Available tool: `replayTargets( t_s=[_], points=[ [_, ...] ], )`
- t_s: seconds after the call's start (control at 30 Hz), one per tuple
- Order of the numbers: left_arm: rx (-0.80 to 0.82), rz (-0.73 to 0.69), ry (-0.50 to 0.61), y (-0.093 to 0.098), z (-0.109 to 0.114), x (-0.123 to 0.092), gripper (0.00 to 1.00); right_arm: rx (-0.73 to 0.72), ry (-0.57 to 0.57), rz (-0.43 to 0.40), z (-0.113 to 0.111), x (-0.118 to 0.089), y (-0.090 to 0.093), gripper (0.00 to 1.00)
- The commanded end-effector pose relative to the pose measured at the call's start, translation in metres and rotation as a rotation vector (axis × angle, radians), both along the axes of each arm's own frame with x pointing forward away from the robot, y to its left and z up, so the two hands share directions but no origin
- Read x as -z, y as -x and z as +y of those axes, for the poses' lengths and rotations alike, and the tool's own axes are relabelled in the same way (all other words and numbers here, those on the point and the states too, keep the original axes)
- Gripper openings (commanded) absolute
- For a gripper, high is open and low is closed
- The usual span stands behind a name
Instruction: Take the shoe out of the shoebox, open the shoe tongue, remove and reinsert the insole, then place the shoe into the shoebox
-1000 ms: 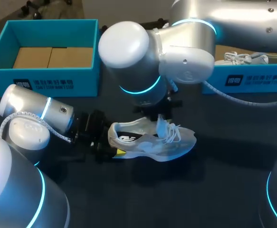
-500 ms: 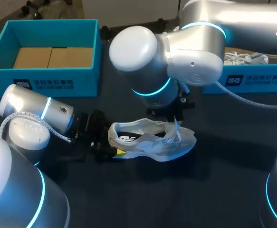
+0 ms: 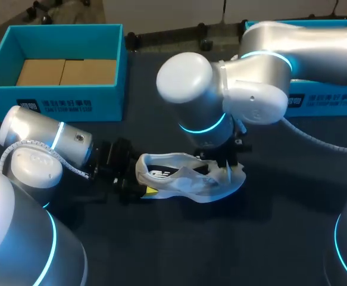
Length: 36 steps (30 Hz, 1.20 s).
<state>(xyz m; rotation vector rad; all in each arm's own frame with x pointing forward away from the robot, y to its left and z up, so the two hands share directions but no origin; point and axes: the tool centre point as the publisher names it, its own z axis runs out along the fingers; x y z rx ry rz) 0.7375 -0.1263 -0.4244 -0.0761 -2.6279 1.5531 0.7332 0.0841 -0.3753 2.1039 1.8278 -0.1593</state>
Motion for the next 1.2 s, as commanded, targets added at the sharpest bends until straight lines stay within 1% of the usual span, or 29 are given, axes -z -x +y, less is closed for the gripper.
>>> replayTargets(
  t_s=[0.03,0.1,0.2,0.23,0.27,0.33,0.37,0.47,0.6,0.7,0.73,0.83,0.93,1.07,1.2],
  points=[
    [-0.001,-0.002,-0.004,0.002,0.000,0.002,0.00,0.304,-0.050,-0.108,0.001,0.016,0.006,0.00],
    [-0.001,-0.002,-0.004,0.002,0.000,0.002,0.00,0.308,-0.055,-0.105,0.001,0.019,0.007,0.02],
    [-0.001,-0.002,-0.004,0.002,0.000,0.002,0.00,0.309,-0.060,-0.102,0.001,0.021,0.009,0.19],
    [-0.001,-0.002,-0.004,0.002,0.000,0.002,0.00,0.309,-0.062,-0.101,0.001,0.022,0.009,0.28],
    [-0.001,-0.002,-0.004,0.002,0.000,0.002,0.00,0.310,-0.062,-0.100,0.000,0.023,0.010,0.31],
    [-0.001,-0.002,-0.004,0.002,0.000,0.002,0.00,0.322,-0.057,-0.098,0.001,0.022,0.010,0.45],
    [-0.001,-0.002,-0.004,0.002,0.000,0.002,0.00,0.324,-0.056,-0.099,0.000,0.022,0.011,0.48],
    [-0.001,-0.002,-0.004,0.002,0.000,0.002,0.00,0.327,-0.046,-0.103,-0.001,0.018,0.011,0.48],
    [-0.001,-0.002,-0.004,0.002,0.000,0.002,0.00,0.312,-0.044,-0.122,0.002,0.007,0.010,0.49],
    [-0.001,-0.002,-0.004,0.002,0.000,0.002,0.00,0.283,-0.062,-0.136,0.006,0.001,0.010,0.56],
    [-0.001,-0.002,-0.004,0.002,0.000,0.002,0.00,0.280,-0.064,-0.137,0.007,0.000,0.010,0.57],
    [-0.001,-0.002,-0.004,0.002,0.000,0.002,0.00,0.250,-0.081,-0.142,0.012,-0.007,0.010,0.66],
    [-0.001,-0.002,-0.004,0.002,0.000,0.002,0.00,0.229,-0.095,-0.145,0.014,-0.013,0.011,0.67],
    [-0.001,-0.002,-0.004,0.002,0.000,0.002,0.00,0.210,-0.100,-0.156,0.019,-0.025,0.012,0.73],
    [-0.001,-0.002,-0.004,0.002,0.000,0.002,0.00,0.192,-0.081,-0.167,0.022,-0.035,0.012,0.79]
  ],
)
